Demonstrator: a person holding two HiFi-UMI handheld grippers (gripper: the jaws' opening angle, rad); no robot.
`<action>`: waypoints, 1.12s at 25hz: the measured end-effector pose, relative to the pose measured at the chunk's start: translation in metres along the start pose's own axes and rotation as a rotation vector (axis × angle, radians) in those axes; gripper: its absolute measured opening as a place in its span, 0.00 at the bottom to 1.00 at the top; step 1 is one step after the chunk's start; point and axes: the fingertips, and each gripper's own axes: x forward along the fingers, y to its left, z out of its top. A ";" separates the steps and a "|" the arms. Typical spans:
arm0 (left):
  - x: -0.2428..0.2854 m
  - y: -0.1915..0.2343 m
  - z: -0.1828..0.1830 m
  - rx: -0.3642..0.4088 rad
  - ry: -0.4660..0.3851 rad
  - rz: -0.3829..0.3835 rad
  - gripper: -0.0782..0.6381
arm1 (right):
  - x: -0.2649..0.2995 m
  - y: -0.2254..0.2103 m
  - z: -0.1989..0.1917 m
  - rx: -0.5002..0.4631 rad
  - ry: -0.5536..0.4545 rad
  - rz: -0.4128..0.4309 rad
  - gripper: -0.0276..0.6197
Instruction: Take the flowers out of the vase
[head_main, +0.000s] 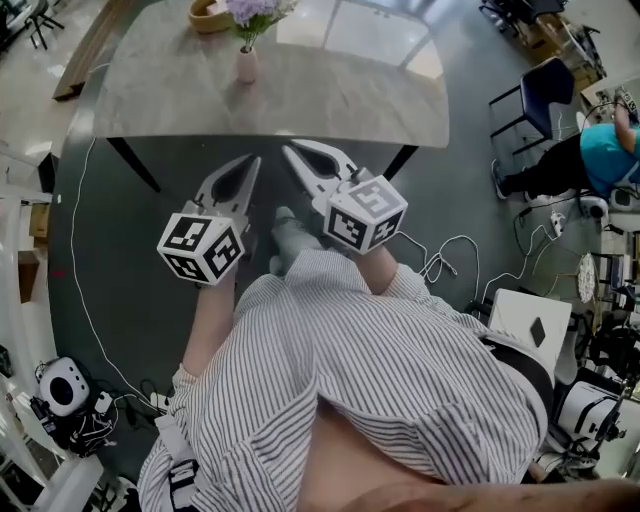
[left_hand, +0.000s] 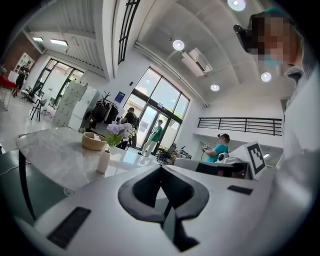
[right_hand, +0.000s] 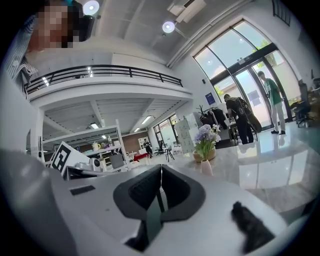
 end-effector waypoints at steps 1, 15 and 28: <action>0.003 0.004 0.000 -0.003 0.004 0.000 0.12 | 0.004 -0.004 -0.001 0.001 0.005 -0.004 0.07; 0.070 0.088 0.057 0.009 -0.019 0.072 0.12 | 0.101 -0.077 0.046 0.024 -0.006 0.004 0.07; 0.168 0.153 0.109 0.019 -0.049 0.119 0.12 | 0.185 -0.156 0.087 -0.005 0.026 0.074 0.07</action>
